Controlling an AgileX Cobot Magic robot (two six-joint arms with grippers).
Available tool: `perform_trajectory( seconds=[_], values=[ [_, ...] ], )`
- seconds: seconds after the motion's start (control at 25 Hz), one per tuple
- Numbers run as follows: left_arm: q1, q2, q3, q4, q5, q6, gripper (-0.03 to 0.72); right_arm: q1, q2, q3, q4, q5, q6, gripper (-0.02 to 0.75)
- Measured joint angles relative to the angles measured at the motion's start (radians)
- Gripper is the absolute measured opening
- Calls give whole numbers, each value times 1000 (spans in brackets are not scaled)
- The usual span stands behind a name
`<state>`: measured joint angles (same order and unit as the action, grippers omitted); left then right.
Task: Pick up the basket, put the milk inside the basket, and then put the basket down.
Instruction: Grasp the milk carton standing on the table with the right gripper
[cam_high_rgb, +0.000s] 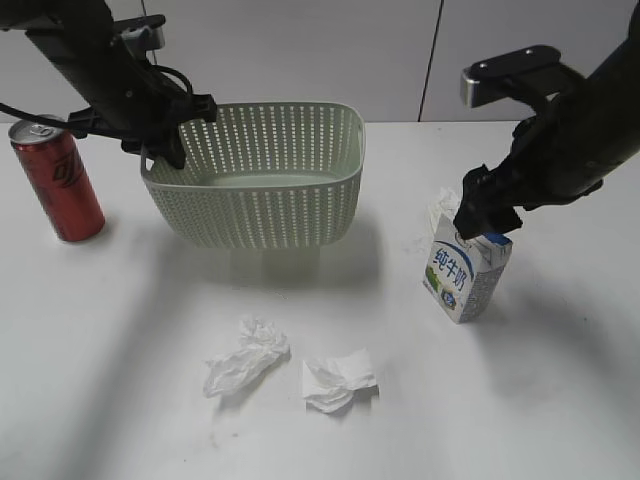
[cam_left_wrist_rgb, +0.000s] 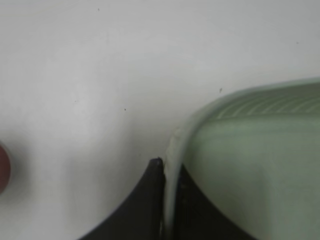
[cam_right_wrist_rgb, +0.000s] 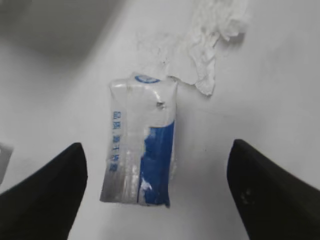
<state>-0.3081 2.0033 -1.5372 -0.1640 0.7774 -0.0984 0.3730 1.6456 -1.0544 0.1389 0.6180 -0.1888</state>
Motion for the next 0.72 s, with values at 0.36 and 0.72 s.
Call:
perform_trajectory(
  seconds=[0.36,0.72],
  values=[
    [0,0,0,1,0,0,0,0,154,-3,11,-36,5,650],
    [0,0,0,1,0,0,0,0,209,-3,21,-45,7,388]
  ],
)
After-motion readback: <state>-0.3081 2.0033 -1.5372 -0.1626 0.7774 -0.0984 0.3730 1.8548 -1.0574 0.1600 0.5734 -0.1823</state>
